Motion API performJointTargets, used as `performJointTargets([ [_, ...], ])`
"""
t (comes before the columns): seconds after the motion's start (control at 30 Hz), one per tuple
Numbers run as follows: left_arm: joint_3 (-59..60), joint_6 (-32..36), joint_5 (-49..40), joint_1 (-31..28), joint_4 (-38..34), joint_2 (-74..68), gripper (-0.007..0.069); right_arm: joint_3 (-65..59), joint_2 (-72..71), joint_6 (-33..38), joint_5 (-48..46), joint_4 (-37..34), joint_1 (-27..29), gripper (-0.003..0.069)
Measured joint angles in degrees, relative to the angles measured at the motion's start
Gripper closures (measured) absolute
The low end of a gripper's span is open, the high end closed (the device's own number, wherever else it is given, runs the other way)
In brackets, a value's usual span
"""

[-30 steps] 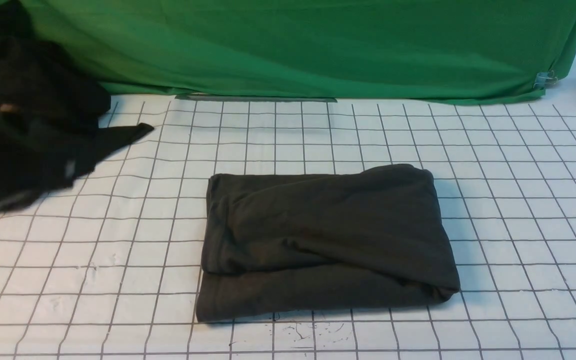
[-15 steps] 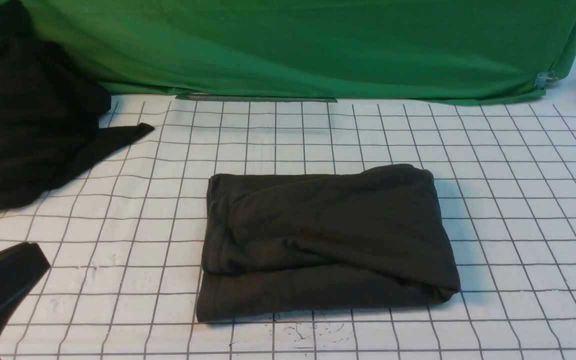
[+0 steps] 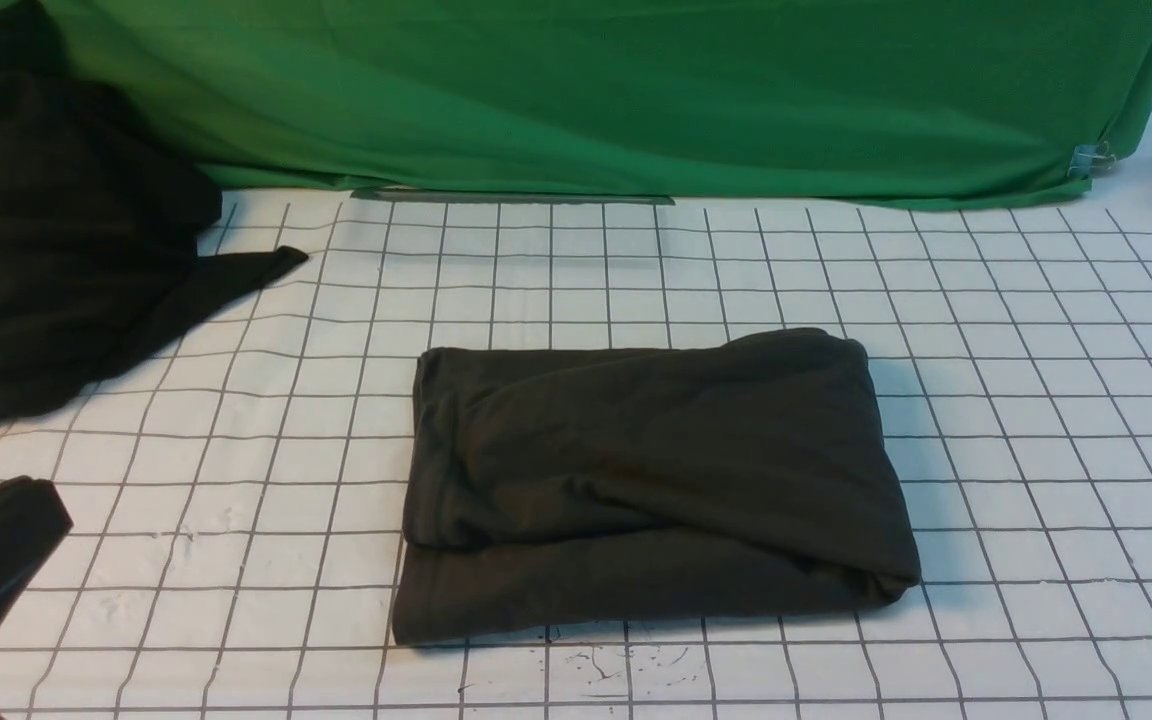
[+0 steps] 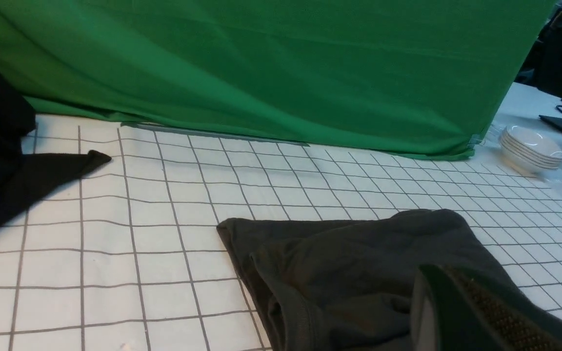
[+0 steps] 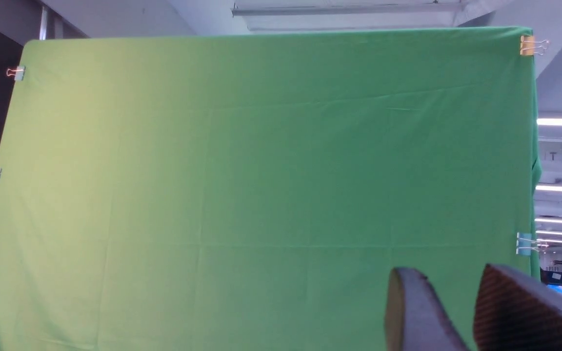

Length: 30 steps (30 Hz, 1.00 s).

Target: Fold a long-sleeved shirt over a white checkered tablecloth.

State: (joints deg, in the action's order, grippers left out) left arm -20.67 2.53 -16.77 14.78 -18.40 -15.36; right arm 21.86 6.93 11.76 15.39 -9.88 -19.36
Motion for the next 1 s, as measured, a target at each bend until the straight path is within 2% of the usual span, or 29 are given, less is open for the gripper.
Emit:
performJointTargets([
  [0.23, 1.63, 1.39, 0.23, -1.48, 6.59, 1.18, 0.0623, 0.00, 0.00, 0.00, -0.05, 0.00, 0.00, 0.0449],
  [0.33, 5.39, 1.72, 0.87, -7.02, 8.28, 4.41, 0.0623, 0.00, 0.00, 0.00, -0.05, 0.00, 0.00, 0.0445],
  [0.4, 9.86, 1.77, 1.47, -12.73, 8.96, 8.42, 0.0623, 0.00, 0.00, 0.00, -0.05, 0.00, 0.00, 0.0440],
  [0.53, 17.23, 1.77, 1.63, -18.31, 9.83, 14.20, 0.0623, 0.00, 0.00, 0.00, -0.05, 0.00, 0.00, 0.0431],
  [0.73, 21.03, 1.77, 1.60, -18.33, 11.14, 15.19, 0.0622, 0.00, 0.00, 0.00, -0.05, 0.00, 0.00, 0.0425],
  [1.0, 21.09, 2.14, 2.77, -13.64, 14.10, 15.19, 0.0622, 0.00, 0.00, 0.00, -0.05, 0.00, 0.00, 0.0420],
])
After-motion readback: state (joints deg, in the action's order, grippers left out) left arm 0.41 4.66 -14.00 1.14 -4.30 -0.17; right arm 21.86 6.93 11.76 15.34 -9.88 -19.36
